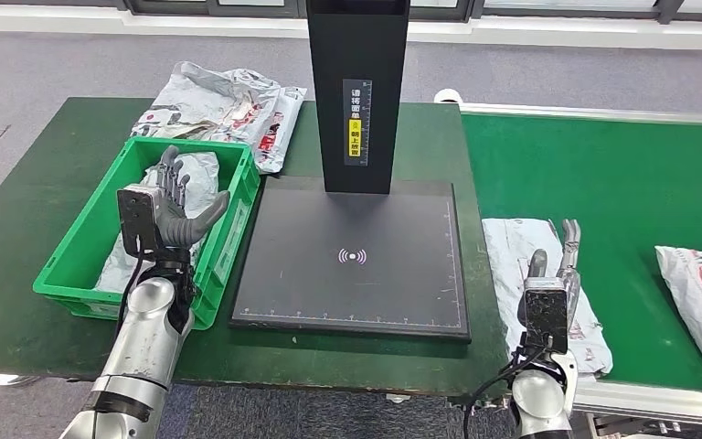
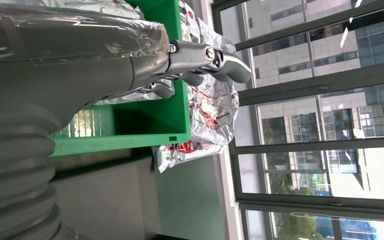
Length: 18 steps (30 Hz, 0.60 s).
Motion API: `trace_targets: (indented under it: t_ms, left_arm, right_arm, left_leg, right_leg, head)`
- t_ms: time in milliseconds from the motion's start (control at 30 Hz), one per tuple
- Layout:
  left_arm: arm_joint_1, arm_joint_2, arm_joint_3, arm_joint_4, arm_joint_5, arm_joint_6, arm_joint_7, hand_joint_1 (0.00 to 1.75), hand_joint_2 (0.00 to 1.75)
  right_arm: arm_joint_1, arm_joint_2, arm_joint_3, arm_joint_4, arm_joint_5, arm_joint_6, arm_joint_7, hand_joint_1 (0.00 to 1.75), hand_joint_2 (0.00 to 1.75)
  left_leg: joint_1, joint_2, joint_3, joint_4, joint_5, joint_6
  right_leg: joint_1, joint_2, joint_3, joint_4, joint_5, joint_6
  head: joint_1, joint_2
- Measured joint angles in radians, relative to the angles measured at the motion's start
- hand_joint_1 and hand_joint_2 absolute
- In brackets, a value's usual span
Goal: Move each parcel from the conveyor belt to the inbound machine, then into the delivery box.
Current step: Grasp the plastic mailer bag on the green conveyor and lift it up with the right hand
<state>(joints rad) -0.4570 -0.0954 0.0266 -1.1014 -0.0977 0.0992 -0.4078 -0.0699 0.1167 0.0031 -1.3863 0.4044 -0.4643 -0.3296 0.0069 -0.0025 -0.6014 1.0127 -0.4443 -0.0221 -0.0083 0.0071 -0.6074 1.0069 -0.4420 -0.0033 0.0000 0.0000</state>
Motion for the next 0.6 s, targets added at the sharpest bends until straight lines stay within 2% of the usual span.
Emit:
trace_targets:
  t_ms: [267, 400, 467, 533, 600]
  left_arm:
    - [0.000, 0.000, -0.001, 0.000, 0.000, 0.000, 0.000, 0.00, 1.75]
    - [0.001, -0.001, -0.003, -0.001, 0.004, -0.005, 0.003, 0.00, 1.75]
    - [0.016, -0.023, -0.020, 0.002, 0.016, -0.068, 0.005, 0.00, 1.75]
    - [0.047, -0.072, -0.082, 0.020, 0.021, -0.182, -0.022, 0.00, 1.75]
    - [0.083, -0.119, -0.168, 0.051, 0.023, -0.238, -0.063, 0.00, 1.75]
  right_arm:
    - [0.000, 0.000, 0.000, 0.001, 0.000, 0.000, 0.000, 0.00, 0.00]
    - [0.000, -0.001, -0.001, 0.002, 0.008, -0.003, 0.007, 0.00, 1.75]
    - [-0.022, -0.015, -0.024, 0.067, 0.089, -0.041, 0.078, 0.00, 0.87]
    - [-0.078, -0.045, -0.091, 0.243, 0.213, -0.113, 0.197, 0.00, 0.00]
    - [-0.127, -0.074, -0.173, 0.434, 0.266, -0.169, 0.237, 0.00, 0.00]
  left_leg:
    - [0.000, 0.000, 0.000, 0.000, 0.000, 0.000]
    - [0.000, 0.000, 0.000, 0.000, 0.000, 0.000]
    - [0.000, 0.000, 0.002, 0.000, -0.001, 0.001]
    - [-0.001, -0.005, 0.003, 0.000, -0.002, 0.005]
    - [-0.001, -0.016, 0.002, 0.001, -0.002, 0.009]
  right_leg:
    - [0.000, 0.000, 0.000, 0.000, 0.000, 0.000]
    - [0.000, 0.000, 0.000, 0.000, 0.000, 0.000]
    - [0.000, 0.000, 0.000, -0.002, -0.001, 0.001]
    - [-0.002, -0.005, 0.006, -0.003, -0.004, 0.005]
    - [-0.003, -0.015, 0.010, -0.004, -0.006, 0.009]
  head:
    - [0.000, 0.000]
    - [0.000, 0.000]
    - [-0.001, 0.000]
    - [-0.002, 0.000]
    - [-0.001, 0.000]
